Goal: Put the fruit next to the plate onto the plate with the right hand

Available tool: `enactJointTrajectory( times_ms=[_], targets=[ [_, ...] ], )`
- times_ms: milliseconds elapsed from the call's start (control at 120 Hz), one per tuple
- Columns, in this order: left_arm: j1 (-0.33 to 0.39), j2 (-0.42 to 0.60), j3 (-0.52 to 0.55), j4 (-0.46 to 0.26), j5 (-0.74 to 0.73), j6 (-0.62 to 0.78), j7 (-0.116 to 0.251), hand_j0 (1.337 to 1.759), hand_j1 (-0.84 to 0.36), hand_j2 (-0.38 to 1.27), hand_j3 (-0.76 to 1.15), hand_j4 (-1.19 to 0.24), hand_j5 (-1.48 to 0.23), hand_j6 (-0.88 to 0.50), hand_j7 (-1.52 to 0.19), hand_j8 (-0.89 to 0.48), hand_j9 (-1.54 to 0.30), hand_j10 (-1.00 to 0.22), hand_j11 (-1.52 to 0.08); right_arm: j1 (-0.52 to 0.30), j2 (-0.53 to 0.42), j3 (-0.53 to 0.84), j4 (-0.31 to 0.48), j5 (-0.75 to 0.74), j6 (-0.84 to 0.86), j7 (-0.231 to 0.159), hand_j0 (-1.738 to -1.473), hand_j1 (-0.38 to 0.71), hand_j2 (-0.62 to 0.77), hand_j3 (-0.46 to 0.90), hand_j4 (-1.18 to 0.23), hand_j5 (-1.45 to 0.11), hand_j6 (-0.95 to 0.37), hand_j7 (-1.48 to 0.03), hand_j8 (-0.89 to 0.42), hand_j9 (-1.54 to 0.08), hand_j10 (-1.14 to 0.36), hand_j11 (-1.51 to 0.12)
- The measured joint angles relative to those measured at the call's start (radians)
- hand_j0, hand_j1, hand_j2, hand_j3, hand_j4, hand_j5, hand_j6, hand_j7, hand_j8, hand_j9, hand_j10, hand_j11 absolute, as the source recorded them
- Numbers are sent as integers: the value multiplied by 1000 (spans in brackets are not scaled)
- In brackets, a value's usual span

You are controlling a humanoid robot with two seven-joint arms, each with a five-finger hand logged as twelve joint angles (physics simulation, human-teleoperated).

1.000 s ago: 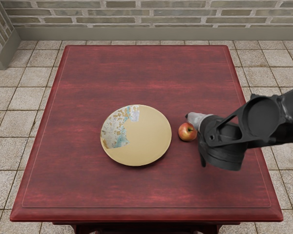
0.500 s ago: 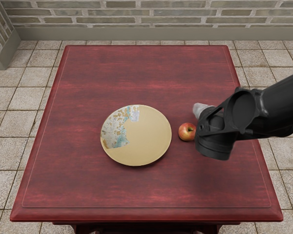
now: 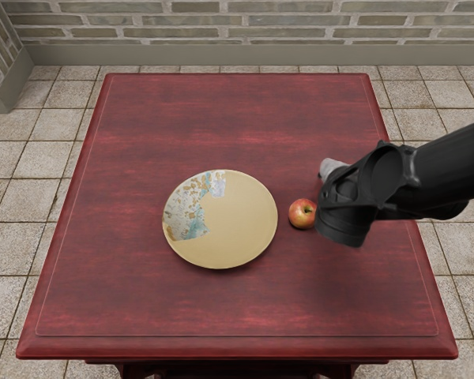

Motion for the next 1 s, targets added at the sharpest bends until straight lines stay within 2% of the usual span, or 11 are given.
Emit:
enactJointTrajectory(
  times_ms=[367, 692, 708, 750, 808, 825, 858, 892, 958, 1000],
  targets=[
    [0, 0, 0, 0, 0, 0, 0, 1658, 57, 49, 0, -243, -316, -243, -316, -243, -316, -243, -316, -12, 0, 6, -2, 30, 0, 5, -1658, -20, -54, 0, -275, -357, -275, -357, -275, -357, -275, -357],
    [0, 0, 0, 0, 0, 0, 0, 1658, 57, 49, 0, -243, -316, -243, -316, -243, -316, -243, -316, -27, 0, 68, 0, -12, 0, 42, -1658, -19, -67, 0, -274, -356, -274, -355, -274, -356, -274, -356],
    [0, 0, 0, 0, 0, 0, 0, 1658, 57, 49, 0, -243, -316, -243, -316, -243, -316, -243, -316, -30, 0, 68, 0, -16, -1, 42, -1656, -19, -77, -2, -280, -353, -227, -430, -256, -386, -279, -354],
    [0, 0, 0, 0, 0, 0, 0, 1658, 57, 49, 0, -243, -316, -244, -316, -244, -316, -243, -316, -37, 0, 70, -1, -25, -4, 43, -1655, -19, -81, -3, -299, -340, -96, -642, -107, -636, -288, -352],
    [0, 0, 0, 0, 0, 0, 0, 1658, 57, 49, 0, -244, -316, -244, -316, -244, -316, -244, -316, -47, 0, 71, -2, -37, -6, 45, -1655, -16, -66, -3, -317, -330, 51, -854, 42, -858, -297, -347],
    [0, 0, 0, 0, 0, 0, 0, 1658, 57, 49, 0, -244, -316, -244, -316, -244, -316, -244, -316, -50, 0, 71, -2, -41, -6, 45, -1655, -14, -63, -3, -321, -318, 85, -903, 76, -909, -264, -406],
    [0, 0, 0, 0, 0, 0, 0, 1658, 57, 49, 0, -243, -316, -244, -316, -244, -316, -243, -316, -55, 0, 71, -4, -49, -9, 45, -1655, -8, -59, -2, -236, -476, 117, -962, 107, -966, -159, -617],
    [0, 0, 0, 0, 0, 0, 0, 1658, 57, 49, 0, -243, -316, -243, -316, -244, -316, -243, -316, -59, 0, 71, -5, -53, -10, 47, -1656, 1, -54, -3, -145, -632, 151, -1011, 146, -1028, -98, -733],
    [0, 0, 0, 0, 0, 0, 0, 1658, 58, 49, 0, -243, -316, -243, -316, -243, -316, -243, -316, -68, 0, 72, -8, -61, -12, 49, -1655, 25, -44, 1, -23, -819, 236, -1134, 225, -1146, 12, -934],
    [0, 0, 0, 0, 0, 0, 0, 1658, 57, 49, 0, -243, -316, -243, -316, -243, -316, -243, -316, -73, 0, 72, -10, -67, -13, 51, -1657, 0, -179, 170, 41, -915, 284, -1201, 273, -1214, 65, -1031]
  ],
)
